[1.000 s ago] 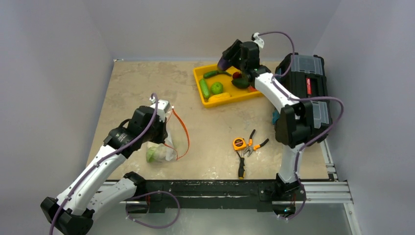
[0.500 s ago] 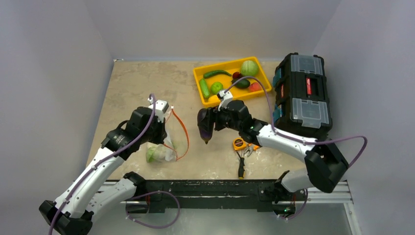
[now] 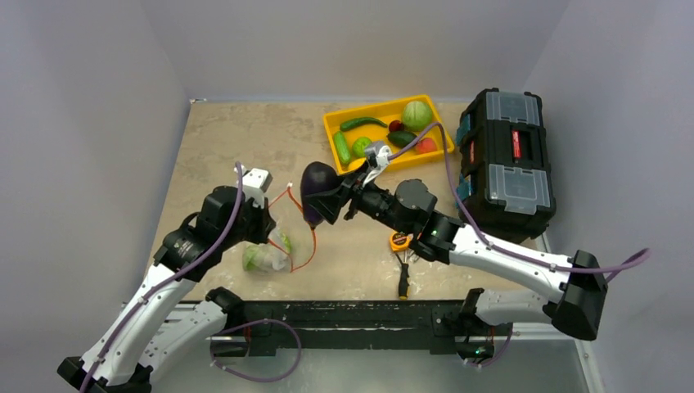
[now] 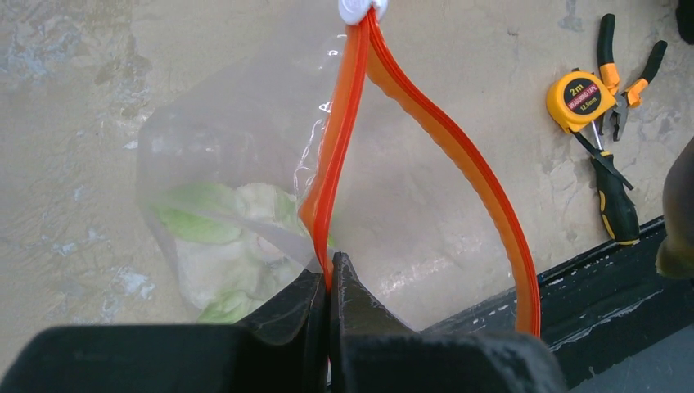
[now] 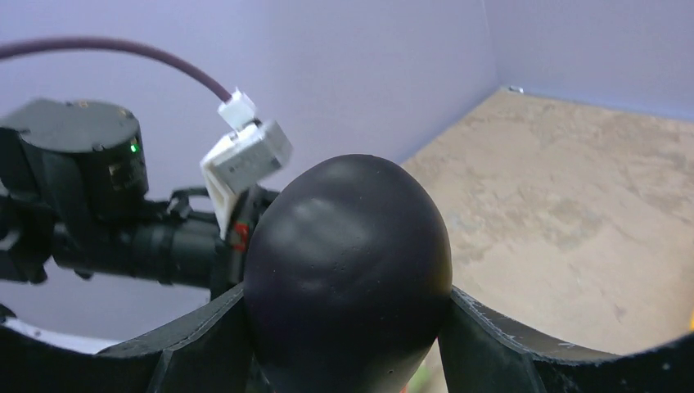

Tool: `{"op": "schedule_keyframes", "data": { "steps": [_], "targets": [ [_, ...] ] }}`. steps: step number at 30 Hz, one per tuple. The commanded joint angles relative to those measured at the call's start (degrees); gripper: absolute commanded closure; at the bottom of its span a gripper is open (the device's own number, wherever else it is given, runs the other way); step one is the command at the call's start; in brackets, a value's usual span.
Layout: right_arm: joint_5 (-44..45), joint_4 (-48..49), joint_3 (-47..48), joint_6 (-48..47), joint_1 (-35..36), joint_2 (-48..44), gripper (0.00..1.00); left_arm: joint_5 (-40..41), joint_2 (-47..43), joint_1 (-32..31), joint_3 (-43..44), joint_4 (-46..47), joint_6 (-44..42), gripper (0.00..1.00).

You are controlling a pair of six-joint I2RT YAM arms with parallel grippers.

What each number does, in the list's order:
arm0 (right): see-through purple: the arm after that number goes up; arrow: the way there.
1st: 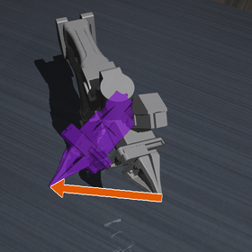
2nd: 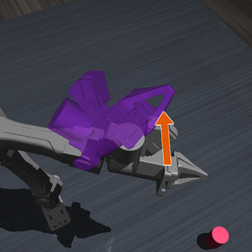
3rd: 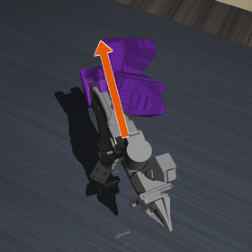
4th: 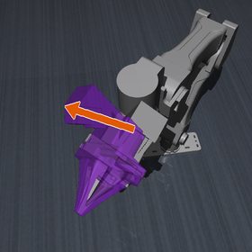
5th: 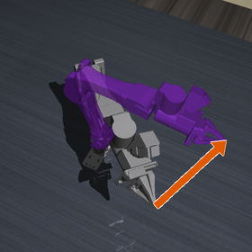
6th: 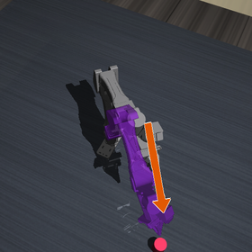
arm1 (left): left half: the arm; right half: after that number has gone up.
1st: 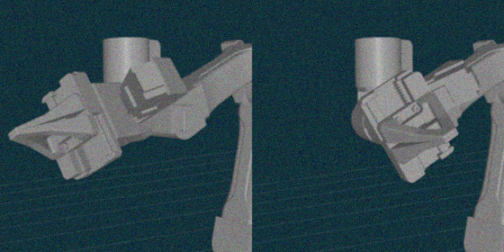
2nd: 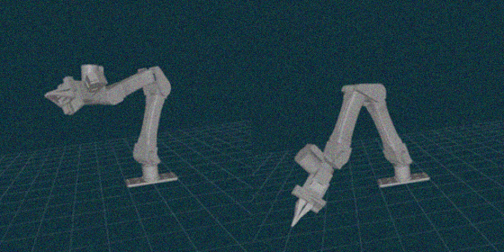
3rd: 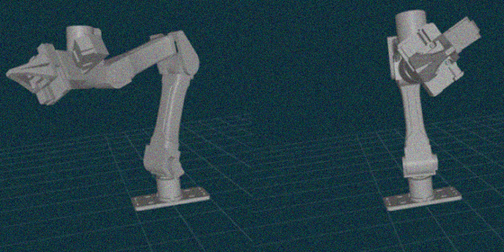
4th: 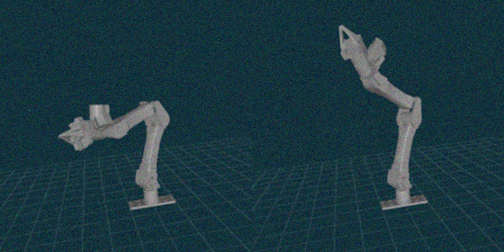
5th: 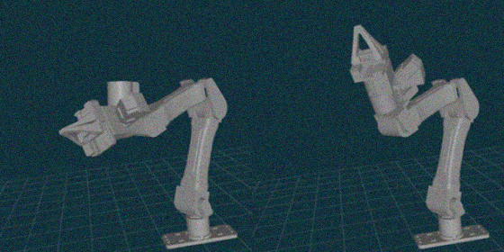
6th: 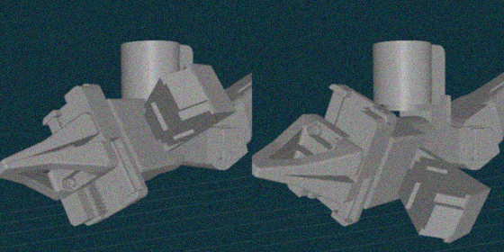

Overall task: Place the food in the zip-top bag and seal the zipper
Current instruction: Place the fake vegetable in the zipper food storage bag.

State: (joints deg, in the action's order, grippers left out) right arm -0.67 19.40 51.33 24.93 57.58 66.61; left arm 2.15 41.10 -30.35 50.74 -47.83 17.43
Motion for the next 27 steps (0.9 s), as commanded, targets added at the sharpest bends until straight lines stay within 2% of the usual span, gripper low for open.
{"op": "schedule_keyframes", "data": {
  "steps": [1,5,8,10,13,19,27],
  "targets": [
    [7.9,9.6,4.2,-1.5,6.1,5.3,1.00,-0.2,-1.1,0.3,-0.1,2.1,0.2,1.00],
    [20.9,15.1,4.7,-4.6,12.8,9.9,1.00,-0.1,-1.8,0.3,-0.2,2.1,0.1,1.00],
    [26.9,17.7,3.4,-6.8,16.3,12.5,1.00,-0.1,-2.2,0.3,-0.3,2.2,0.2,1.00],
    [29.9,18.6,2.2,-7.8,17.5,13.7,1.00,0.0,-2.3,0.2,-0.3,2.2,0.3,1.00],
    [30.6,16.4,1.6,-6.9,17.9,14.0,0.94,0.1,-2.3,0.3,-0.3,2.2,0.2,1.00],
    [29.0,13.3,1.0,-7.7,18.1,14.3,0.65,-0.2,-2.2,0.2,-0.2,2.1,0.1,1.00],
    [24.1,12.0,1.1,-5.4,18.1,16.2,0.42,0.3,-2.6,0.2,-0.3,2.1,0.3,1.00]
  ]
}}
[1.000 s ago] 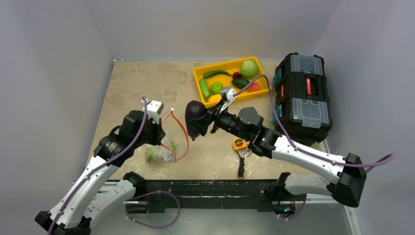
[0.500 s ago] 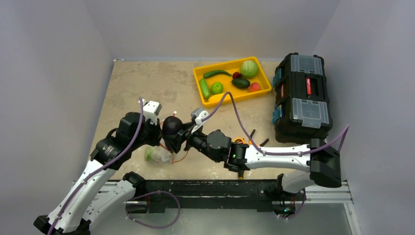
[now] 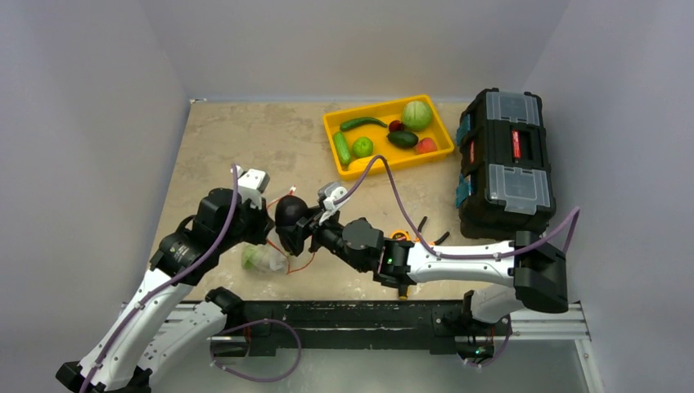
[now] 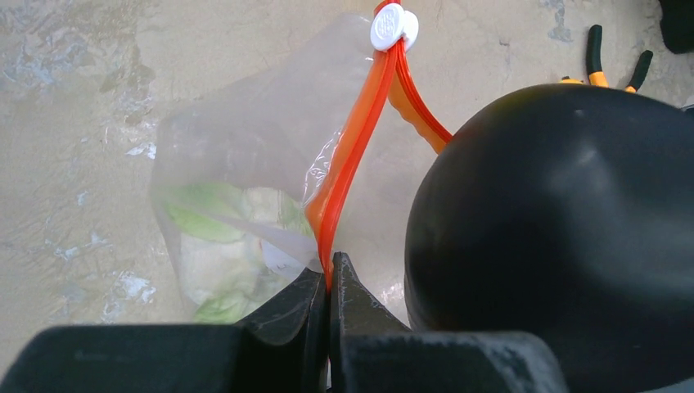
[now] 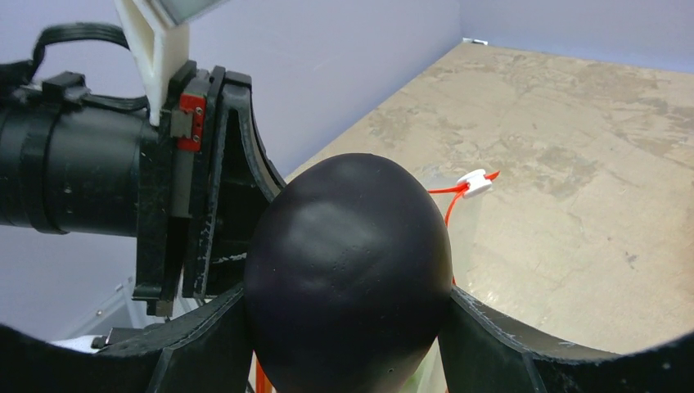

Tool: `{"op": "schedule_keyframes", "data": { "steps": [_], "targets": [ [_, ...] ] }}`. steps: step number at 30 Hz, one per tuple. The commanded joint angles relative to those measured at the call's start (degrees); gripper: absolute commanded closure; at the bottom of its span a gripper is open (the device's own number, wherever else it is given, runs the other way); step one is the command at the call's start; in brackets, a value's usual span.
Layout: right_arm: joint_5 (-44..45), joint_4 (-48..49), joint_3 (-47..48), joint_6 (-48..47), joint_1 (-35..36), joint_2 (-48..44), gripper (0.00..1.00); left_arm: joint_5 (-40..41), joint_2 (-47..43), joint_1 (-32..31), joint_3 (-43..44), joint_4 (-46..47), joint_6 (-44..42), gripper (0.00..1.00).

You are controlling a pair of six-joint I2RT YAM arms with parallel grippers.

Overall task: Place the food in the zip-top bag and seal the zipper
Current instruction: Place the fake vegetable in the zipper food storage bag.

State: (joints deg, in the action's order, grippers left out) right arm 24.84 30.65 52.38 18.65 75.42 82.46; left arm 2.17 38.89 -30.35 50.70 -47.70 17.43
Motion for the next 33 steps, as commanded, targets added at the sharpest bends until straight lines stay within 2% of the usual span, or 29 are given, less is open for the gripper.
{"op": "schedule_keyframes", "data": {
  "steps": [1,7,11,19,28,33],
  "targets": [
    [-1.4,0.5,-0.2,0.8,0.3,0.3,0.37,0.3,-0.4,0.2,-0.2,1.9,0.3,1.00],
    [0.0,-3.9,1.4,1.3,0.3,0.5,0.12,0.1,-0.2,0.1,-0.2,2.1,0.1,1.00],
    [-1.3,-5.6,2.4,1.7,0.3,0.5,0.06,0.2,-0.1,0.2,-0.1,1.9,0.3,1.00],
    [-0.5,-9.1,4.8,0.3,0.2,-1.3,0.06,0.5,0.4,0.2,-0.1,2.0,0.2,1.00],
    [1.5,-14.0,3.2,2.5,-1.7,-6.0,0.17,0.6,0.0,0.2,-0.2,2.0,0.1,1.00],
    [-2.1,-20.1,2.8,7.1,-4.6,-6.5,0.24,0.5,-0.1,0.1,-0.2,1.8,0.3,1.00]
  ]
}}
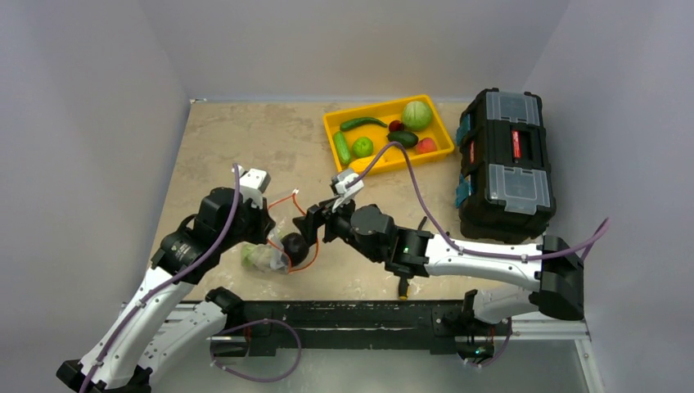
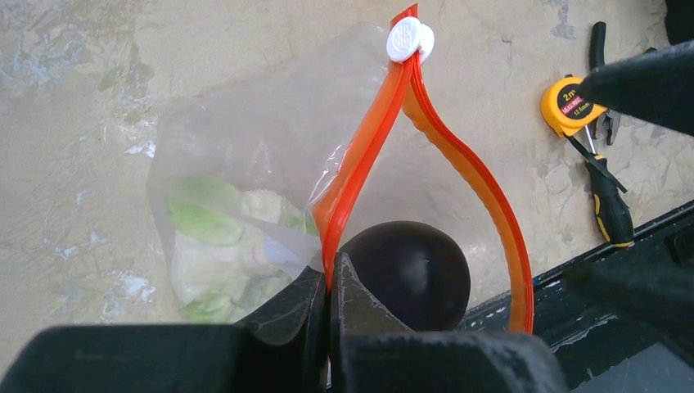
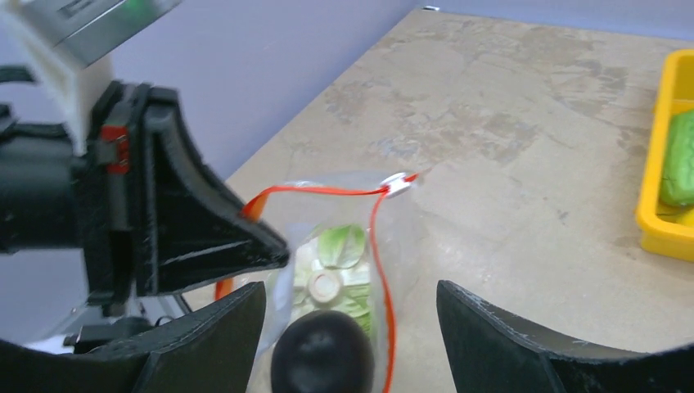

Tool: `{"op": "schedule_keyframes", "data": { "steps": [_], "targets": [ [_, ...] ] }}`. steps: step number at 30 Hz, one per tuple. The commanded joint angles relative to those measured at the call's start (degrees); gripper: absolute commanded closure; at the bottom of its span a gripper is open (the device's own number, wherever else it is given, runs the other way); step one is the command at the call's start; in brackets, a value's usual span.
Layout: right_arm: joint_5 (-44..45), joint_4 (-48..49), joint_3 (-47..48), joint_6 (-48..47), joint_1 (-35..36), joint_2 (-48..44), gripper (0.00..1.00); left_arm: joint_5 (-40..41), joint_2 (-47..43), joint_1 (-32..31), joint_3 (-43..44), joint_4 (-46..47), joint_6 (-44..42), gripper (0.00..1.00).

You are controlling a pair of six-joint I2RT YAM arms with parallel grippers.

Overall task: Place the food in the zip-top bag and seal the zipper
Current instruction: Place the fake vegetable in the zipper food storage bag, then adjust the zipper food storage bag at the center of the board.

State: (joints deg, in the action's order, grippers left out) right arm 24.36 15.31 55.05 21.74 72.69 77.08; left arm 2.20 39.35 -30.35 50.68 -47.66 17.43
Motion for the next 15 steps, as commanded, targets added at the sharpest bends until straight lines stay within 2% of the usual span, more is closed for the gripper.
{"op": "schedule_keyframes", "data": {
  "steps": [1,6,7,10,11,15],
  "targets": [
    [-2.7,-5.8,-0.1,5.0,-1.8,-1.0,0.26,0.4,-0.7,0.2,-0.1,1.9,0.3,1.00],
    [-6.5,-6.0,-3.6,9.4,-1.8,-0.1,0.34,0.3,-0.6,0.2,-0.1,2.0,0.1,1.00],
    [-6.8,-6.6,-4.2,10.6,-1.7,0.3,0.38,0.3,-0.6,0.2,-0.1,2.0,0.1,1.00],
    [-7.6,-6.4,-5.4,12.9,-1.8,0.6,0.61,0.4,-1.0,0.1,-0.1,1.8,0.4,1.00],
    [-8.1,-5.8,-5.7,13.3,-1.7,0.5,0.64,0.4,-1.2,0.2,-0.2,1.8,0.4,1.00],
    [-9.8,-3.9,-3.6,13.5,-1.8,2.8,0.64,-0.2,-1.7,0.2,-0.3,2.1,0.6,1.00]
  ]
}}
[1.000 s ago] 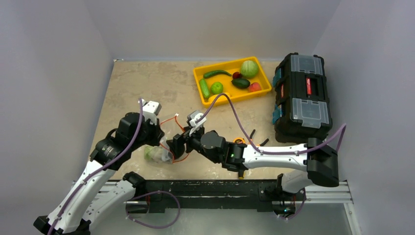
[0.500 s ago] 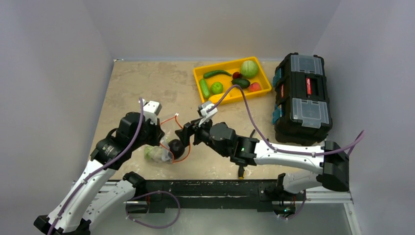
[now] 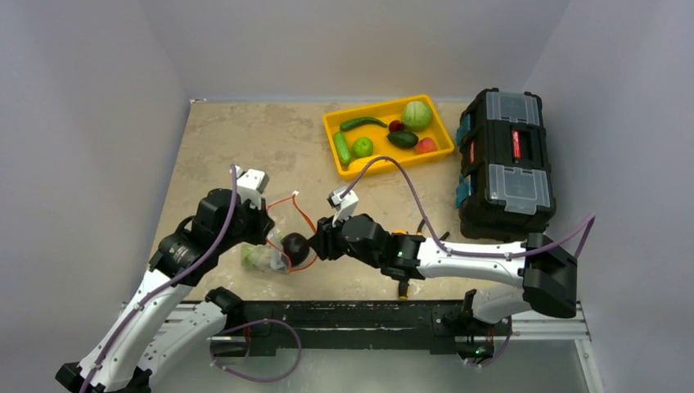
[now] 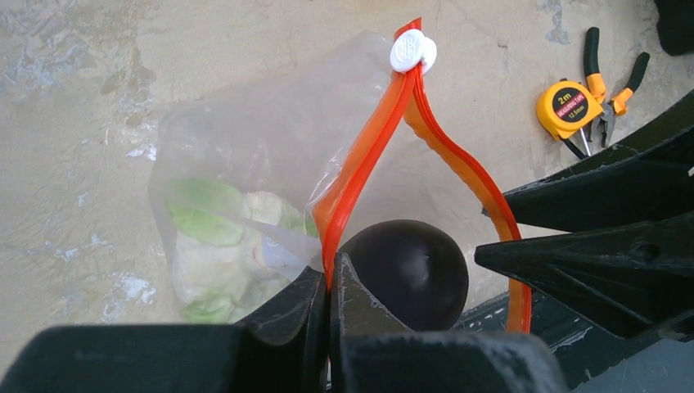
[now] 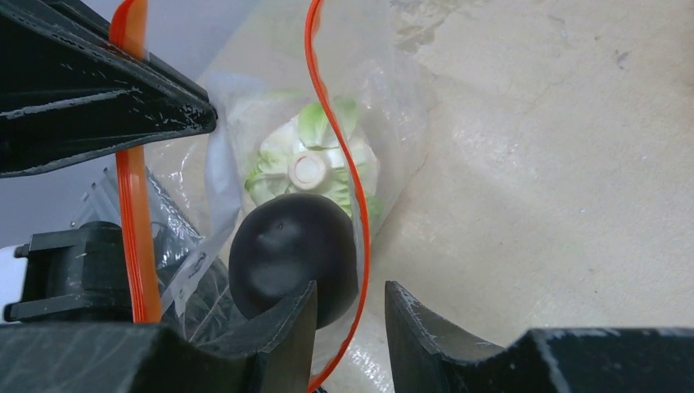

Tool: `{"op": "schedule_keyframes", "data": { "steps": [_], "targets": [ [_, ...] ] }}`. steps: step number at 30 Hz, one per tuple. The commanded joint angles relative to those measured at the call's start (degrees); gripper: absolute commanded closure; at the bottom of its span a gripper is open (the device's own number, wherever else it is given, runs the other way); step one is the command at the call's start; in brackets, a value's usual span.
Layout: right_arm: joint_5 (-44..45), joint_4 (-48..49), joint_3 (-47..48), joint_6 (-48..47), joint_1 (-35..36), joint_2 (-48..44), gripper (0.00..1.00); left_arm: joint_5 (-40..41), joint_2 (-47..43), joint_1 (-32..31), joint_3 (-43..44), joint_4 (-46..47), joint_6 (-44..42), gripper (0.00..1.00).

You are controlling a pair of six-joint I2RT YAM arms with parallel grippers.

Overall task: Place the food in the zip-top bag and seal the zipper
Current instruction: Adjust the zipper food storage bag at the center of the board.

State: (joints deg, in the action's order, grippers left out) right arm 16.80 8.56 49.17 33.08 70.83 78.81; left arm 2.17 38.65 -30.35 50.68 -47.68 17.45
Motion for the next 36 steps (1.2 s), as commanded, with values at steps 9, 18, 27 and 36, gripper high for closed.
{"op": "schedule_keyframes", "data": {
  "steps": [9,18,27,36],
  "targets": [
    [-1.4,-0.5,8.0,0.7,0.1,4.4,1.00,-0.3,-2.7,0.2,0.6,1.0,1.0,1.00],
    [-2.2,-12.3,20.1,-4.8,0.1,-5.8,1.00,-5.5,-7.8,0.2,18.2,-12.4,9.4,1.00],
    [-2.2,-9.2,16.4,-1.4,-0.4,2.8,1.00,-8.4,-6.3,0.2,3.7,-8.7,16.8,1.00],
    [0.9,-16.0,27.4,-7.8,-0.7,2.4,1.00,-10.7,-8.4,0.2,13.6,-9.4,16.9,1.00]
  ]
}}
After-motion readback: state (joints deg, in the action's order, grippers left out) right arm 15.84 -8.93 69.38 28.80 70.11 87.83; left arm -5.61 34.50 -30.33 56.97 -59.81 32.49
